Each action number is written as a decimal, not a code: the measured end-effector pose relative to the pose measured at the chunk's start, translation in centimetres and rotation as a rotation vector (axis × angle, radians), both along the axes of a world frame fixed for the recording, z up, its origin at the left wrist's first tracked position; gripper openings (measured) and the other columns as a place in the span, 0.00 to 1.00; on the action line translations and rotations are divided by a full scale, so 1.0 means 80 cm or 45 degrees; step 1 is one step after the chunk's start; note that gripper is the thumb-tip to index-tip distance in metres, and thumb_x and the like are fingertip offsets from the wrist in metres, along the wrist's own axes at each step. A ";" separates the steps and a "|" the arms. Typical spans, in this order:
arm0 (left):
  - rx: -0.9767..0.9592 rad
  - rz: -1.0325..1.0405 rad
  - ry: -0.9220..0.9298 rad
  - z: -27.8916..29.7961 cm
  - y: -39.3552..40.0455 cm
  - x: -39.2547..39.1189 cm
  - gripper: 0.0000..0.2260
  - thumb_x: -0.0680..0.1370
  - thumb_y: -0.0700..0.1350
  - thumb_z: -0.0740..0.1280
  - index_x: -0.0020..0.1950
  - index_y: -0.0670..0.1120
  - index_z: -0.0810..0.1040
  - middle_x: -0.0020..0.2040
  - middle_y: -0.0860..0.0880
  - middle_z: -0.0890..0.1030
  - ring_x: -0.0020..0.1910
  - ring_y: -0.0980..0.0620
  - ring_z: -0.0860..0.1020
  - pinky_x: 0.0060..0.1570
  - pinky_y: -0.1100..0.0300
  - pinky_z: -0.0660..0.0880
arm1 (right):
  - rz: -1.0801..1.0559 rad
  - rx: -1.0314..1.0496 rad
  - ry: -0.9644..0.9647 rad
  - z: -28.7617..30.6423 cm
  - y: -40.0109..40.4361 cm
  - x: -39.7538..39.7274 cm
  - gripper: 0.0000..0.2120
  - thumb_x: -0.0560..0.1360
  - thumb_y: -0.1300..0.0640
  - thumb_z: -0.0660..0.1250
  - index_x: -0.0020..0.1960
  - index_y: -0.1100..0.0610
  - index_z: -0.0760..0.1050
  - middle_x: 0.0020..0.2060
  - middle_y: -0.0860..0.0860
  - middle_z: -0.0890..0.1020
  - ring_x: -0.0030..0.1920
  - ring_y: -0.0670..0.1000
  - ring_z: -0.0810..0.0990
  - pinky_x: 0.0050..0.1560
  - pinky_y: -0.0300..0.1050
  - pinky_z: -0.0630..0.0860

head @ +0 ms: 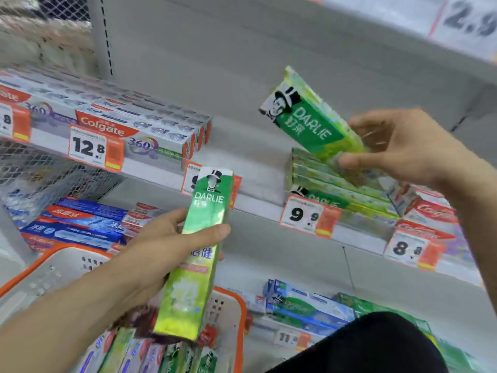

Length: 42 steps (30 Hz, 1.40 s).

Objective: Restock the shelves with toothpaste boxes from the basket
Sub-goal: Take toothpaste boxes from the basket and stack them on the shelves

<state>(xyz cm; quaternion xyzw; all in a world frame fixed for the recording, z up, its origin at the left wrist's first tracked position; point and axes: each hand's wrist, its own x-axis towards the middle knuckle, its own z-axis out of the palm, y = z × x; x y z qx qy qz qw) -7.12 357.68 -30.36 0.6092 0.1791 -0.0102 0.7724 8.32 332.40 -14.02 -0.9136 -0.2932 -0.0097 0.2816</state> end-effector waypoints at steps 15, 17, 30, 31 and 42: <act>-0.091 0.093 -0.145 -0.017 -0.007 0.023 0.23 0.64 0.44 0.77 0.59 0.45 0.81 0.48 0.44 0.87 0.43 0.42 0.86 0.44 0.52 0.80 | -0.314 -0.653 0.099 -0.027 -0.005 0.215 0.31 0.70 0.55 0.79 0.70 0.58 0.75 0.65 0.55 0.78 0.59 0.54 0.76 0.59 0.45 0.70; -0.093 0.098 -0.144 -0.019 -0.002 0.027 0.23 0.65 0.44 0.77 0.59 0.44 0.81 0.48 0.43 0.87 0.44 0.42 0.86 0.44 0.52 0.81 | -0.330 -0.672 0.131 -0.027 -0.006 0.227 0.31 0.69 0.54 0.80 0.70 0.57 0.75 0.66 0.54 0.78 0.64 0.55 0.75 0.63 0.46 0.70; -0.061 0.081 -0.126 -0.029 0.010 0.038 0.21 0.67 0.44 0.77 0.58 0.45 0.81 0.49 0.44 0.87 0.44 0.41 0.86 0.52 0.44 0.80 | -0.399 -0.614 0.508 -0.040 -0.033 0.260 0.30 0.67 0.64 0.79 0.68 0.56 0.76 0.69 0.54 0.75 0.71 0.54 0.71 0.72 0.49 0.68; -0.057 0.085 -0.118 -0.030 0.010 0.039 0.21 0.67 0.44 0.77 0.58 0.45 0.81 0.49 0.44 0.87 0.44 0.41 0.86 0.52 0.43 0.80 | -0.386 -0.616 0.532 -0.042 -0.034 0.261 0.29 0.69 0.65 0.78 0.68 0.57 0.76 0.69 0.54 0.75 0.71 0.54 0.70 0.73 0.48 0.67; 0.014 0.091 -0.118 -0.031 0.003 0.036 0.31 0.58 0.57 0.83 0.57 0.47 0.82 0.49 0.46 0.87 0.48 0.44 0.86 0.56 0.40 0.79 | -0.132 -0.302 -0.027 -0.024 0.025 0.190 0.12 0.77 0.57 0.72 0.61 0.55 0.81 0.57 0.53 0.83 0.58 0.50 0.81 0.63 0.44 0.74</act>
